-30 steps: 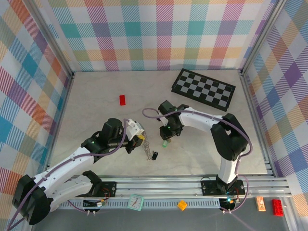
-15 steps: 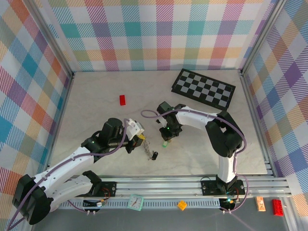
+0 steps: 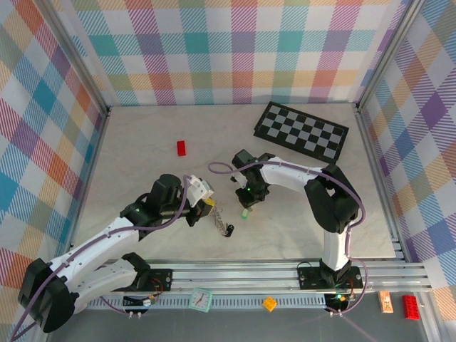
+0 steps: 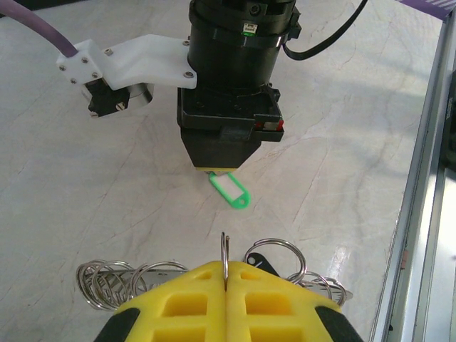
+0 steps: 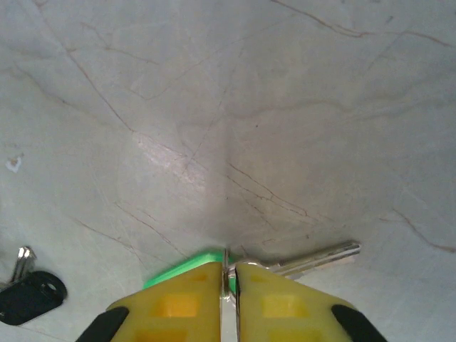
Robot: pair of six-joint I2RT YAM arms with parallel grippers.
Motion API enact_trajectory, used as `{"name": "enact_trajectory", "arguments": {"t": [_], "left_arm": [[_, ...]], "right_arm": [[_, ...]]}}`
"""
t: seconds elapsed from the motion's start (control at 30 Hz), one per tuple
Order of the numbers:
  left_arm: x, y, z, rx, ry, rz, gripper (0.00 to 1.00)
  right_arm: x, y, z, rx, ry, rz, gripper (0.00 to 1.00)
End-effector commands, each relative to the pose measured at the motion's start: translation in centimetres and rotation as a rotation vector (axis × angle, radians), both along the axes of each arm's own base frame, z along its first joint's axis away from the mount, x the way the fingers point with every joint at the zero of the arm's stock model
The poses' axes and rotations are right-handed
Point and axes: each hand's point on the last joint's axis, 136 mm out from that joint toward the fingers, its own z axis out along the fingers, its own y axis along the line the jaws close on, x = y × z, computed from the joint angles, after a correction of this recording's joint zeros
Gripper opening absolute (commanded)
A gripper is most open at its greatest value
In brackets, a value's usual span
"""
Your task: Put the keys on the keyring
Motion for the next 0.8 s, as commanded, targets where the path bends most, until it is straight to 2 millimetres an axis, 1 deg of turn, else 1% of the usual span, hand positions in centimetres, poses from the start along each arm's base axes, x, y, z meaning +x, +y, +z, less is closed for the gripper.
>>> {"name": "enact_trajectory", "arguments": {"t": [0.0,0.33,0.47,0.57,0.6,0.63,0.77], "left_arm": [[0.0,-0.7,1.8,-0.026,-0.044,-0.038,0.00],[-0.1,-0.7,1.8,-0.026,-0.043,-0.040,0.00],[-0.1,-0.8,1.7,-0.025,-0.041,-0.041,0.00],[-0.1,-0.8,1.7,-0.024,-0.041,-0.040,0.00],[0.0,-0.7,1.7,-0.023,-0.040,-0.039,0.00],[-0.1,-0.7,1.7,-0.023,-0.040,-0.041,0.00],[-0.1,-0.7,1.7,-0.023,-0.041,-0.041,0.00]], "right_arm": [[-0.4,-0.2,-0.4,-0.023,0.022,0.008,0.19],[-0.2,-0.1,-0.7,-0.033,0.030,0.015,0.16],[-0.2,0.0,-0.6,-0.029,0.030,0.015,0.12],[-0.2,0.0,-0.6,-0.032,0.029,0.017,0.06],[-0.1,0.0,-0.6,-0.032,0.027,0.018,0.04],[-0.1,0.0,-0.4,-0.031,0.022,0.016,0.00],[0.3,0.0,1.2,-0.007,-0.023,0.014,0.00]]}}
